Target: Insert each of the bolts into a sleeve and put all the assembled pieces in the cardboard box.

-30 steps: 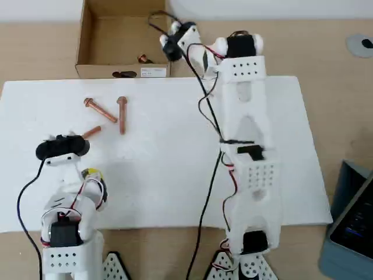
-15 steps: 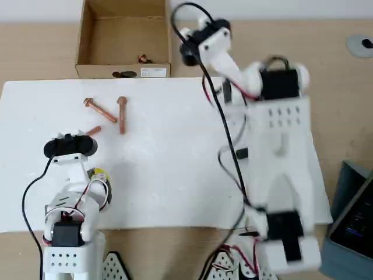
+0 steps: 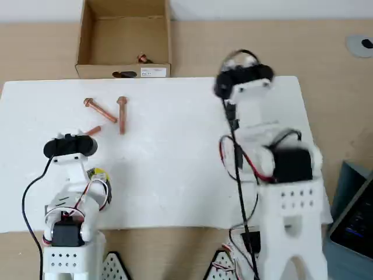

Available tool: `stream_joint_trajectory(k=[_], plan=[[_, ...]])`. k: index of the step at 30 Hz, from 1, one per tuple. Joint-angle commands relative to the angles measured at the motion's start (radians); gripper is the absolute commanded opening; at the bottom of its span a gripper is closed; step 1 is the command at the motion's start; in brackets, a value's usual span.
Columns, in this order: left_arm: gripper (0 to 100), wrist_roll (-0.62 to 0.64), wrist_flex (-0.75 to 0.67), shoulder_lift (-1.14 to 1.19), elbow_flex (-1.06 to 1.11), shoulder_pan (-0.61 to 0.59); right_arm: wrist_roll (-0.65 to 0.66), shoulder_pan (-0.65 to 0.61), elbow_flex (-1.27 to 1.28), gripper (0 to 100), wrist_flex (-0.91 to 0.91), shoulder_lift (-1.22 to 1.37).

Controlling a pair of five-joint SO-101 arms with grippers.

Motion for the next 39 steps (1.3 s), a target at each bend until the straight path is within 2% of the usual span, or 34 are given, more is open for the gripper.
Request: stream_joint_trajectory(k=[1,6,10,18,32,39], plan=[[0,0.0,0.005,-0.002,-0.107,0.003,-0.049,0.053,0.188,0.9,-0.157,-0.15],[0,-0.005,0.006,0.004,-0.232,0.005,-0.051,0.073,0.403,0.9,-0.276,-0.318],[0,-0.002,0.058,0.114,-0.354,0.011,-0.052,0.073,0.524,0.9,-0.334,-0.438],[0,0.0,0.071,0.579,-0.746,0.011,-0.052,0.099,0.627,0.9,-0.35,-0.596],[1,-0.005,0.078,1.409,-1.264,0.012,-0.052,0.116,0.63,0.9,-0.344,-0.613],[1,-0.014,0.206,1.736,-1.567,0.032,-0.054,0.116,0.631,0.9,-0.344,-0.613]])
